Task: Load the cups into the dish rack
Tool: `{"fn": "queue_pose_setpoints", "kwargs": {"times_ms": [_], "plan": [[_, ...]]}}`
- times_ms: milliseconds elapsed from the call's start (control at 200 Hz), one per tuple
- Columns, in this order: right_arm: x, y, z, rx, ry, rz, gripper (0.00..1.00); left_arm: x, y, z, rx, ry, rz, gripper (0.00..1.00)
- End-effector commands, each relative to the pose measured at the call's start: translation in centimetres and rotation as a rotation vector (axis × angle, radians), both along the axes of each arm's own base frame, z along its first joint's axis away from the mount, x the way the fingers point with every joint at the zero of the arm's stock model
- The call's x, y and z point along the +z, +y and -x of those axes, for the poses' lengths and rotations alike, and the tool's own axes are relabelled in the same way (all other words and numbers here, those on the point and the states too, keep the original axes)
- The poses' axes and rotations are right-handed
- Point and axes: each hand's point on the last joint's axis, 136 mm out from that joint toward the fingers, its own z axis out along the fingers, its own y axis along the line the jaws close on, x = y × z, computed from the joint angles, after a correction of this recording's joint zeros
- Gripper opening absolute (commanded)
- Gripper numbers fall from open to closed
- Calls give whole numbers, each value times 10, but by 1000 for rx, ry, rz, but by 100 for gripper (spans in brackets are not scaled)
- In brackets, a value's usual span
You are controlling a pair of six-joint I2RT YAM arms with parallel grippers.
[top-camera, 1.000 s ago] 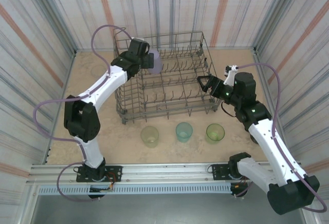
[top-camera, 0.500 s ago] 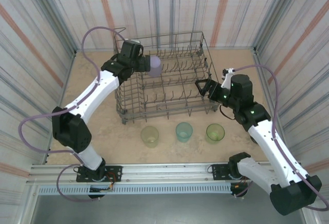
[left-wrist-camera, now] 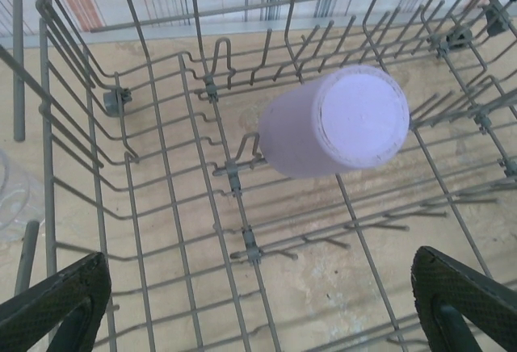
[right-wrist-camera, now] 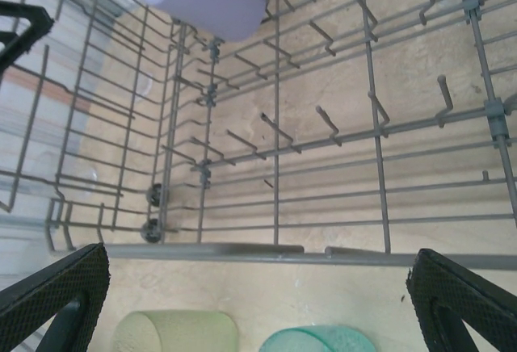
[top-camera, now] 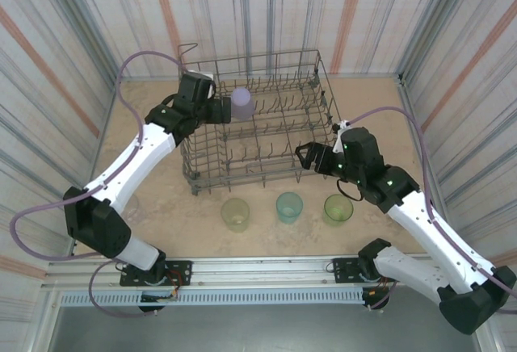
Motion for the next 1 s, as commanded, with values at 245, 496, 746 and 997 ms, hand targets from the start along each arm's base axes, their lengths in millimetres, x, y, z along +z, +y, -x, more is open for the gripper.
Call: {"fn": "queue_pose_setpoints", "kwargs": {"times_ms": [245, 496, 746, 997], "plan": [[-9, 3, 24, -19, 10, 116, 99, -2, 9, 31, -13, 38, 38, 99], [-23, 15, 36, -3, 15, 170, 100, -6, 12, 46, -27, 61, 46, 99], [-41, 30, 48, 24, 36, 218, 99, -9, 19, 59, -24, 67, 45, 99], [-61, 40, 55, 36, 62, 266, 95, -8, 22, 68, -29, 69, 49, 99]]}}
